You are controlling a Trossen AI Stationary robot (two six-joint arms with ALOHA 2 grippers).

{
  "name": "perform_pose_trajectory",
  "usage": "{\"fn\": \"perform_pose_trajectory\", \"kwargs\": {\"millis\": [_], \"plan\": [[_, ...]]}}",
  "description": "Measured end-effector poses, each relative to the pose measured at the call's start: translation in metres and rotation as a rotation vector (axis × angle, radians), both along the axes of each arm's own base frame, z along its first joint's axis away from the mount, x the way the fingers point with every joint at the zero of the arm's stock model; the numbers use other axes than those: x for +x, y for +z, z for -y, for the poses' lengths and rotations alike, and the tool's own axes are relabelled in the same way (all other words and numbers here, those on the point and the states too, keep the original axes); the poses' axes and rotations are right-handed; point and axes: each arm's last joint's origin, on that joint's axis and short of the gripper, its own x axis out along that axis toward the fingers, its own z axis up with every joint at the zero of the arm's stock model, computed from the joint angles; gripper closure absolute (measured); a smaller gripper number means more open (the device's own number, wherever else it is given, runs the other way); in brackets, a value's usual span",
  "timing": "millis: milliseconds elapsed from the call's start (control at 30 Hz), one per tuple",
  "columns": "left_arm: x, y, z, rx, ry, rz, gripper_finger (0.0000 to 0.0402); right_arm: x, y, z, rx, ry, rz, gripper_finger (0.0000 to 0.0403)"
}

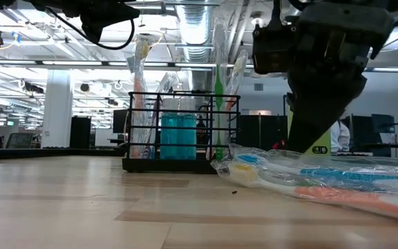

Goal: Pick & Place toothbrushing station
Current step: Put the purple toothbrush into the mesh

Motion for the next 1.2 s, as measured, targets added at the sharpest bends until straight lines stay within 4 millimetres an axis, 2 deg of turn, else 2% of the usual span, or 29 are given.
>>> {"fn": "perform_pose_trajectory", "kwargs": {"millis": [300, 433, 567, 867, 1100, 1200], "plan": [[0.000, 0.000, 0.000, 0.000, 0.000, 0.000, 0.0247, 0.001, -0.003, -0.001, 0.001, 0.005, 0.000, 0.0273], [0.000, 0.000, 0.000, 0.000, 0.000, 0.000, 0.0247, 0.002, -0.003, 0.000, -0.003, 0.004, 0.009, 0.0254], [0.000, 0.000, 0.000, 0.000, 0.000, 0.000, 0.0247, 0.004, -0.002, -0.001, -0.009, -0.005, 0.037, 0.0255], [0.000, 0.000, 0.000, 0.000, 0.000, 0.000, 0.0247, 0.004, -0.002, 0.000, -0.007, -0.013, 0.035, 0.0287], [0.000, 0.000, 0.000, 0.000, 0.000, 0.000, 0.0247, 0.012, -0.022, -0.002, 0.011, -0.007, -0.001, 0.0290], [0.000, 0.000, 0.000, 0.000, 0.000, 0.000, 0.0247, 0.011, -0.022, 0.000, 0.001, -0.007, -0.004, 0.0290]]}}
